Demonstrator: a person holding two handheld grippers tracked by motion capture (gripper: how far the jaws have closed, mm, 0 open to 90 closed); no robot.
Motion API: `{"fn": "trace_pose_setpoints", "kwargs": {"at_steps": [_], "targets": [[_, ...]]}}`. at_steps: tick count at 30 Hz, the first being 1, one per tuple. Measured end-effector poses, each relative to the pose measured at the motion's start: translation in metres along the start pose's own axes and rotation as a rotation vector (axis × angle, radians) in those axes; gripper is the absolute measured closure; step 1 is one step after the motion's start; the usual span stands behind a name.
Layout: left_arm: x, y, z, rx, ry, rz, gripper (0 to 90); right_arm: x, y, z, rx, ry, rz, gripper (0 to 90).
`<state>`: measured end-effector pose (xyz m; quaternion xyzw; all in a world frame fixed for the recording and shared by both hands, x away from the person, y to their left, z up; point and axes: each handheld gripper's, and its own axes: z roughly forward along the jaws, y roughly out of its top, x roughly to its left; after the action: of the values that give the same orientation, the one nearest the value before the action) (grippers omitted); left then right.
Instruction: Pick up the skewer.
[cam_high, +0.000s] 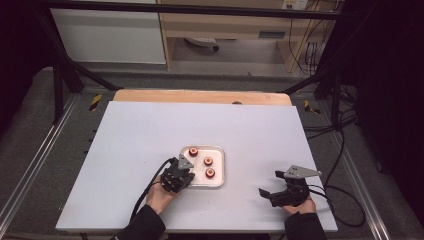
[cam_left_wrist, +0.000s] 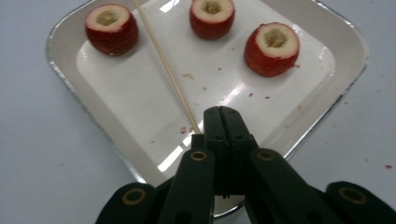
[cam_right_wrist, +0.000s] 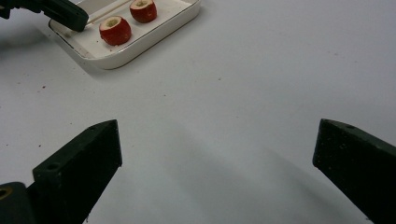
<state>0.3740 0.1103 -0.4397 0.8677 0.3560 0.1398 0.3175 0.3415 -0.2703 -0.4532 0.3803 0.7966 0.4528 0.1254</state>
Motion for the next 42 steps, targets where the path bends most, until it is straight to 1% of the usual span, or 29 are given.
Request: {"fn": "trace_pose_setpoints", "kwargs": {"at_steps": [1, 3, 6, 7, 9, 10, 11, 12, 13, 14, 15, 18, 21, 26, 28, 31, 32, 33, 34, 36, 39, 42], "targets": [[0.002, 0.0, -0.001, 0.006, 0.009, -0.001, 89.7, 0.0, 0.0, 0.0, 0.0, 0.0, 0.0, 1.9], [0.004, -0.001, -0.002, -0.001, 0.015, -0.008, 89.8, 0.0, 0.0, 0.0, 0.0, 0.0, 0.0, 1.9], [0.006, 0.001, -0.006, -0.028, 0.013, -0.024, 89.6, 0.0, 0.0, 0.0, -0.002, 0.001, 0.003, 1.8], [0.007, 0.003, -0.008, -0.036, 0.013, -0.033, 88.3, 0.0, 0.0, 0.0, -0.002, 0.001, 0.004, 1.8], [0.009, 0.008, -0.011, -0.058, 0.017, -0.054, 84.6, 0.0, 0.0, 0.0, -0.004, -0.001, 0.002, 1.8], [0.011, 0.012, -0.011, -0.08, 0.022, -0.08, 77.5, 0.0, 0.0, 0.0, -0.003, -0.002, 0.005, 1.8], [0.011, 0.012, -0.011, -0.08, 0.022, -0.08, 74.1, 0.0, 0.0, 0.0, -0.003, -0.002, 0.005, 1.8], [0.012, 0.015, -0.009, -0.093, 0.029, -0.1, 74.1, 0.0, 0.0, 0.0, -0.003, -0.002, 0.004, 1.8], [0.012, 0.016, -0.007, -0.091, 0.039, -0.104, 71.7, 0.0, 0.0, 0.0, 0.0, -0.002, 0.004, 1.8], [0.013, 0.019, -0.003, -0.081, 0.063, -0.117, 69.3, 0.0, 0.0, 0.001, -0.001, -0.002, 0.003, 1.8], [0.013, 0.02, -0.001, -0.069, 0.072, -0.122, 68.4, 0.0, 0.0, 0.001, -0.001, -0.001, 0.002, 1.8], [0.013, 0.021, 0.008, -0.037, 0.098, -0.142, 68.5, 0.0, 0.0, 0.0, -0.001, -0.001, 0.005, 1.8], [0.013, 0.019, 0.012, -0.015, 0.109, -0.137, 70.7, -0.001, 0.0, 0.001, -0.002, 0.001, 0.002, 1.8], [0.01, 0.018, 0.014, -0.015, 0.113, -0.137, 77.4, 0.0, 0.0, 0.001, -0.001, 0.002, 0.003, 1.8], [0.008, 0.017, 0.015, -0.01, 0.115, -0.131, 80.1, -0.001, 0.0, 0.001, -0.002, 0.002, 0.003, 1.8], [0.006, 0.016, 0.015, -0.013, 0.127, -0.133, 81.6, 0.0, 0.0, 0.001, -0.001, 0.002, 0.003, 1.8], [0.005, 0.016, 0.016, -0.017, 0.132, -0.136, 85.0, 0.0, 0.0, 0.001, 0.001, 0.003, 0.002, 1.8], [0.005, 0.016, 0.016, -0.018, 0.139, -0.138, 85.0, 0.0, 0.0, 0.001, 0.001, 0.003, 0.002, 1.8], [0.005, 0.015, 0.016, -0.021, 0.145, -0.14, 87.5, 0.0, 0.0, 0.001, -0.001, 0.003, 0.002, 1.8], [0.005, 0.014, 0.016, -0.027, 0.145, -0.146, 87.9, 0.0, 0.0, 0.001, -0.001, 0.003, 0.001, 1.8], [0.006, 0.013, 0.013, -0.055, 0.14, -0.151, 88.2, 0.0, 0.0, 0.001, 0.0, 0.003, 0.0, 1.8], [0.007, 0.013, 0.006, -0.088, 0.134, -0.143, 88.4, 0.0, 0.0, 0.001, 0.0, 0.002, 0.001, 1.8]]}}
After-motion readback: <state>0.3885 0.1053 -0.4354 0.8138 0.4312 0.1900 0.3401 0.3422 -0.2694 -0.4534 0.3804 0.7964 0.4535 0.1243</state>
